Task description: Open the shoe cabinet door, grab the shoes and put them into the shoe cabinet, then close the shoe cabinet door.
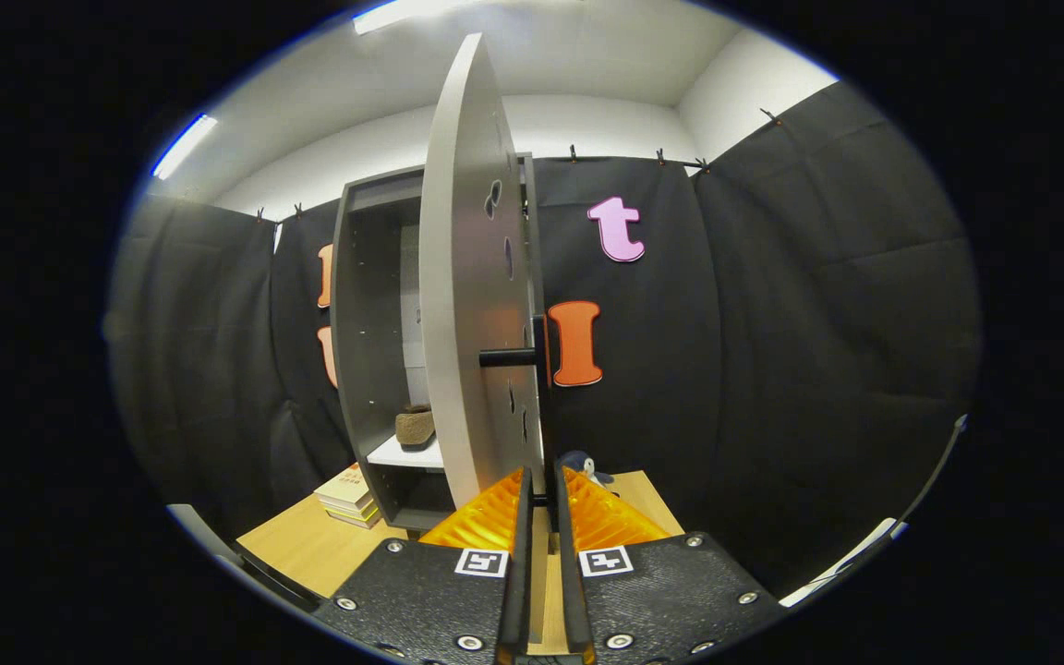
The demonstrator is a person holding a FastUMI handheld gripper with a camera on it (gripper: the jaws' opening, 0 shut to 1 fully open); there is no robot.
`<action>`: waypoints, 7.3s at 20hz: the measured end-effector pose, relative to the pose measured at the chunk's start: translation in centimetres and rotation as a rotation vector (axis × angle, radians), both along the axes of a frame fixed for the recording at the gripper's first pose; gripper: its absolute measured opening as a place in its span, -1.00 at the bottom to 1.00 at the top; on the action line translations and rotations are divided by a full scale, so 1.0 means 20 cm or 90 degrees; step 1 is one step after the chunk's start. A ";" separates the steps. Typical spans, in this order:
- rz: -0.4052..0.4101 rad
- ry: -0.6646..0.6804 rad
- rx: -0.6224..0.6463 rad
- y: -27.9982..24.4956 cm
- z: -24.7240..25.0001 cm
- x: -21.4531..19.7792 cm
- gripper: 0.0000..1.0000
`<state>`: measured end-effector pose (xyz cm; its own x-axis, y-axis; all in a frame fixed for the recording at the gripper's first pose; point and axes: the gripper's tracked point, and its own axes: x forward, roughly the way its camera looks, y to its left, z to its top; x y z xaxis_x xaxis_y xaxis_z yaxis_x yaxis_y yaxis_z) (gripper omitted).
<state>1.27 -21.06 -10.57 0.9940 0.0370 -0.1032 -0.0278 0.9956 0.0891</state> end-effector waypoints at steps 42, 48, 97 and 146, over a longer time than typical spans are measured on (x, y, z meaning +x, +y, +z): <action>0.044 0.176 0.045 0.95 -1.12 0.05 0.37; 0.082 0.237 0.072 1.06 -1.44 0.19 0.42; 0.050 0.290 -0.047 1.29 -1.48 0.56 -0.91; 0.078 0.215 -0.019 1.14 -0.72 2.30 -0.72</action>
<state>47.30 1.66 -24.89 0.8923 0.1462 -0.4272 -0.1213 0.9890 0.0851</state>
